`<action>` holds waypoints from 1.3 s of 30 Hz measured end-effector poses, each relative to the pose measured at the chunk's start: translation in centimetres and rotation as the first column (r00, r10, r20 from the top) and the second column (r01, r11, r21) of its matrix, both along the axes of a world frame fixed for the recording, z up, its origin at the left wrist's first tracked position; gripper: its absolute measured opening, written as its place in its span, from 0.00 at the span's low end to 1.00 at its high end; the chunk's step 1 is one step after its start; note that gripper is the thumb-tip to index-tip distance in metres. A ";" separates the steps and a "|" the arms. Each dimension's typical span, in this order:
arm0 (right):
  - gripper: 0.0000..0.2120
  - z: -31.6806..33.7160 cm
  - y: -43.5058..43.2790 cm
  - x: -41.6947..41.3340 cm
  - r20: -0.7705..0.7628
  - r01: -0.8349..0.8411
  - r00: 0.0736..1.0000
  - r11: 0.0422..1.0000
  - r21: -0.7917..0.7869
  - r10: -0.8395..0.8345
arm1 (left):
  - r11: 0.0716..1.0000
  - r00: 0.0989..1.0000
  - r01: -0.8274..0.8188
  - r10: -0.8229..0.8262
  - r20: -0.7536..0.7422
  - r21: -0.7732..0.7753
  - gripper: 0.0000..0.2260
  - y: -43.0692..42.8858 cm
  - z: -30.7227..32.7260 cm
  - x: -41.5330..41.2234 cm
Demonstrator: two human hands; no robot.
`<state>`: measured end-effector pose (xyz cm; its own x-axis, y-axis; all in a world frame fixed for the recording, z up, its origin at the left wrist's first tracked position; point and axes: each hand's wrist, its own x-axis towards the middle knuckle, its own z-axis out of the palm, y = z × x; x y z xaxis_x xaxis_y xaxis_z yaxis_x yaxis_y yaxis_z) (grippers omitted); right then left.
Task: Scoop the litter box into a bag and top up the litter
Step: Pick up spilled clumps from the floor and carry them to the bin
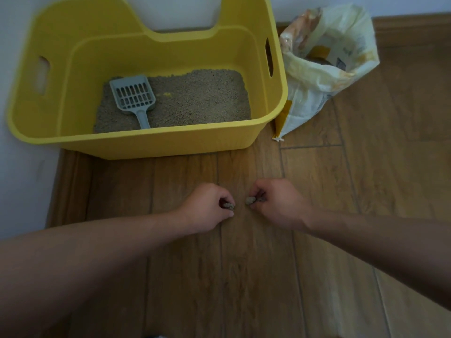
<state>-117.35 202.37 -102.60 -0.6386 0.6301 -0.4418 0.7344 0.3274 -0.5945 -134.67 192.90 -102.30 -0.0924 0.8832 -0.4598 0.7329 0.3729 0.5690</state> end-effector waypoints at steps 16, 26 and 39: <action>0.07 3.3 0.7 0.6 -0.026 0.087 0.996 0.996 0.029 -0.086 | 0.996 0.997 -0.066 0.064 0.039 0.060 0.08 1.3 3.5 0.0; 0.10 10.7 -0.9 2.5 -0.103 0.221 0.971 0.974 0.054 -0.215 | 0.969 0.998 -0.067 0.060 0.037 0.236 0.06 0.5 11.7 1.7; 0.04 32.2 -1.3 4.8 -0.204 0.355 0.918 0.934 0.035 -0.341 | 0.941 0.997 -0.075 0.065 0.039 0.331 0.07 1.4 32.9 4.6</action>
